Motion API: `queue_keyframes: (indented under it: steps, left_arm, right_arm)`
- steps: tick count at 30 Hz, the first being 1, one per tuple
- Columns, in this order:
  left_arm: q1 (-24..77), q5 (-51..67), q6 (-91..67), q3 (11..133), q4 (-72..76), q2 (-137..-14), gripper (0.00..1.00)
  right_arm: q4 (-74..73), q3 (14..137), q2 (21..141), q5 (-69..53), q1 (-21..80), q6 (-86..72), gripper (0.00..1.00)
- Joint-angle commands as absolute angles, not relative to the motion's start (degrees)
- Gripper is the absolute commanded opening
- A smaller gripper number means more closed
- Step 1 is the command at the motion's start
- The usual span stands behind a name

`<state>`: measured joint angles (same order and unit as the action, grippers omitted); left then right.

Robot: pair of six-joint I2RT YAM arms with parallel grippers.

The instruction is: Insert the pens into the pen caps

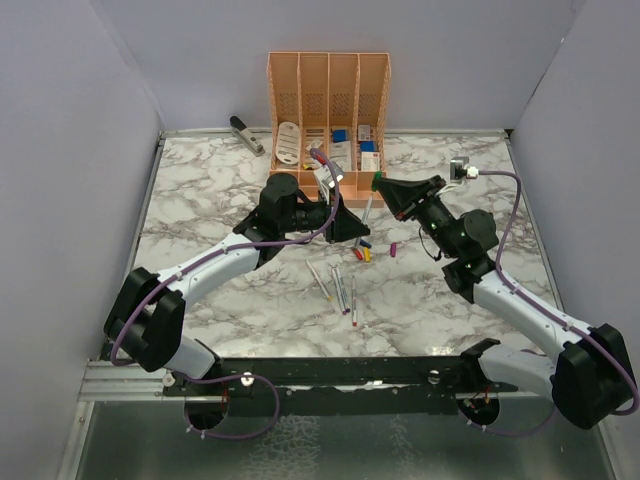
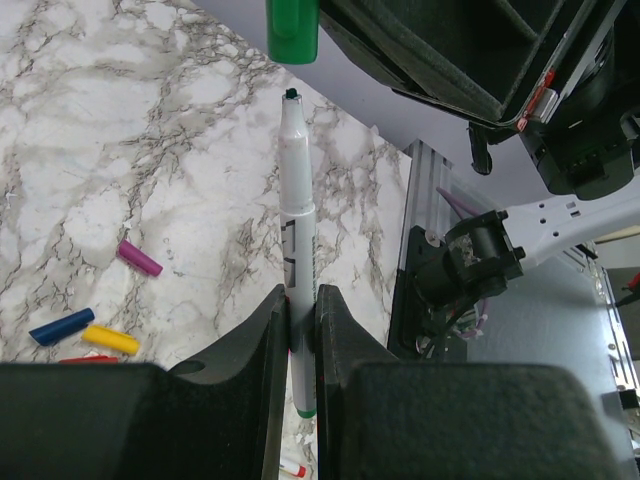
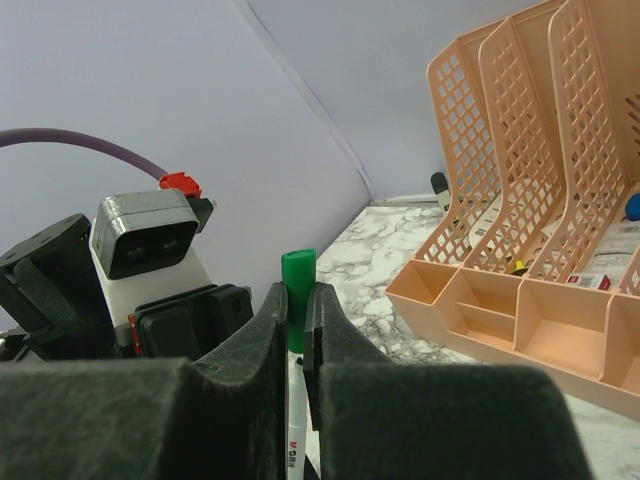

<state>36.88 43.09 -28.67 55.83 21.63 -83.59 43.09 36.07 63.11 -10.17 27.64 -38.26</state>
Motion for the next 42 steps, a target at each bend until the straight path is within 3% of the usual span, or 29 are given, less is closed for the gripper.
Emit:
queue_keyframes:
  steps: [1, 42]
  left_arm:
    - [37.1, 43.3, -29.0, 57.9, 23.8, -83.1, 0.00]
    - [37.1, 37.8, -27.3, 58.2, 25.0, -81.9, 0.00]
  right_arm:
    - [44.1, 35.0, 62.6, -11.1, 27.6, -37.6, 0.01]
    - [42.1, 34.4, 63.3, -14.8, 27.8, -40.5, 0.01]
